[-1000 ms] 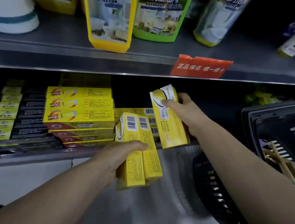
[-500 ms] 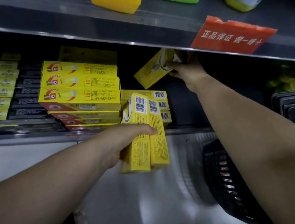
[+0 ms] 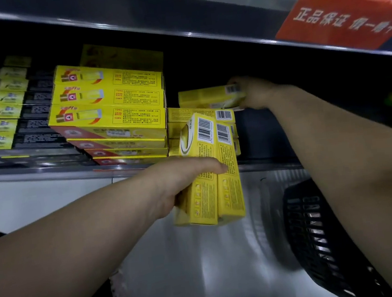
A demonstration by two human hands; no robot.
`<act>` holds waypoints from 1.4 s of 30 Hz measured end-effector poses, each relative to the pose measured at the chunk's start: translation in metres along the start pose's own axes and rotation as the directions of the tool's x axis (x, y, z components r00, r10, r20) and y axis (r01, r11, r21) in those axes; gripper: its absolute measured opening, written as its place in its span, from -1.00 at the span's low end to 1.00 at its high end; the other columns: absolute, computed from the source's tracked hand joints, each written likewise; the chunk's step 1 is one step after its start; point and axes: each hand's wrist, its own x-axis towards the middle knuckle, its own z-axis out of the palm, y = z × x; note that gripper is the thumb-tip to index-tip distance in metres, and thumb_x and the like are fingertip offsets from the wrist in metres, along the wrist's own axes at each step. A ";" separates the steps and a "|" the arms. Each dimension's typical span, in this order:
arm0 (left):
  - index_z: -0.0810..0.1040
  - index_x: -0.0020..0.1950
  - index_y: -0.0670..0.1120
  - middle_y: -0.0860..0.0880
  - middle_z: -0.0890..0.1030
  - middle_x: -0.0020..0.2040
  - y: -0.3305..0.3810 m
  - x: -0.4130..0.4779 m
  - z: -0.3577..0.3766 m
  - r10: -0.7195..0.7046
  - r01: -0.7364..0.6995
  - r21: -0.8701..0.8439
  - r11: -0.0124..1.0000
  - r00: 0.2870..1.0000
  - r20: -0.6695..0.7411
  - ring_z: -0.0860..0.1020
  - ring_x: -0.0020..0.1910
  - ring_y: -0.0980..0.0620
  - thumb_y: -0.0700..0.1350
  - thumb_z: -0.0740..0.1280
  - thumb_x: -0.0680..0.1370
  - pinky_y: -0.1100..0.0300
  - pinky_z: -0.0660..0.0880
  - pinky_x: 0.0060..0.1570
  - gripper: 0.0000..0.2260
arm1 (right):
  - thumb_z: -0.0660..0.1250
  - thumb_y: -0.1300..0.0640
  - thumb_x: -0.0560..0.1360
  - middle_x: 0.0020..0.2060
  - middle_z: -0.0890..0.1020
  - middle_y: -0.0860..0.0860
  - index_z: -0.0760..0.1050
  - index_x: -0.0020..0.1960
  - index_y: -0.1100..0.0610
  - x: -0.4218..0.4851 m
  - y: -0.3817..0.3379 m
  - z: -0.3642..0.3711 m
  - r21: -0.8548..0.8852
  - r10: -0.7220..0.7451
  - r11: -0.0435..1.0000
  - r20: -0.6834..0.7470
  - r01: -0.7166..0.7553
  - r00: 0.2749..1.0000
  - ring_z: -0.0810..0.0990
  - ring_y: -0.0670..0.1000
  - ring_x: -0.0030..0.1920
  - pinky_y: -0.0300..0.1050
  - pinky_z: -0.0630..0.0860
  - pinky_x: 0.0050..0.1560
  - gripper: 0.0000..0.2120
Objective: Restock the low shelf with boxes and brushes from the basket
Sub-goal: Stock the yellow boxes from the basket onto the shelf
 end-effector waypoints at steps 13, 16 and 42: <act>0.62 0.02 -0.03 -0.03 0.72 -0.14 0.005 -0.001 0.004 0.106 -0.104 -0.181 0.978 0.994 0.000 0.69 -0.21 0.04 -0.12 0.45 0.40 0.21 0.58 -0.36 -0.80 | 0.18 0.16 0.56 0.27 0.44 0.22 0.33 0.35 0.21 -0.029 -0.046 -0.001 -0.177 0.170 0.973 0.102 -0.150 0.980 0.50 0.17 0.17 -0.13 0.41 0.00 -0.63; 0.63 -0.03 -0.02 -0.04 0.72 -0.13 0.011 -0.007 0.008 0.164 -0.136 -0.292 0.947 0.984 0.071 0.69 -0.19 0.01 -0.11 0.45 0.29 0.17 0.60 -0.34 -0.74 | 0.16 0.10 0.53 -0.22 0.55 0.09 0.48 -0.21 0.12 -0.070 -0.073 -0.027 0.300 0.233 0.915 0.157 -0.271 0.960 0.49 0.05 -0.33 -0.19 0.44 -0.20 -0.80; 0.56 -0.05 -0.07 -0.02 0.64 -0.30 0.008 0.004 0.003 0.023 -0.027 -0.052 0.998 0.996 -0.081 0.60 -0.29 0.04 -0.06 0.49 0.37 0.21 0.49 -0.40 -0.77 | 0.34 0.00 0.48 -0.25 0.53 -0.02 0.55 -0.07 0.05 -0.125 -0.015 -0.060 0.732 0.378 0.658 -0.115 -0.178 0.919 0.45 -0.07 -0.26 -0.17 0.35 -0.27 -0.87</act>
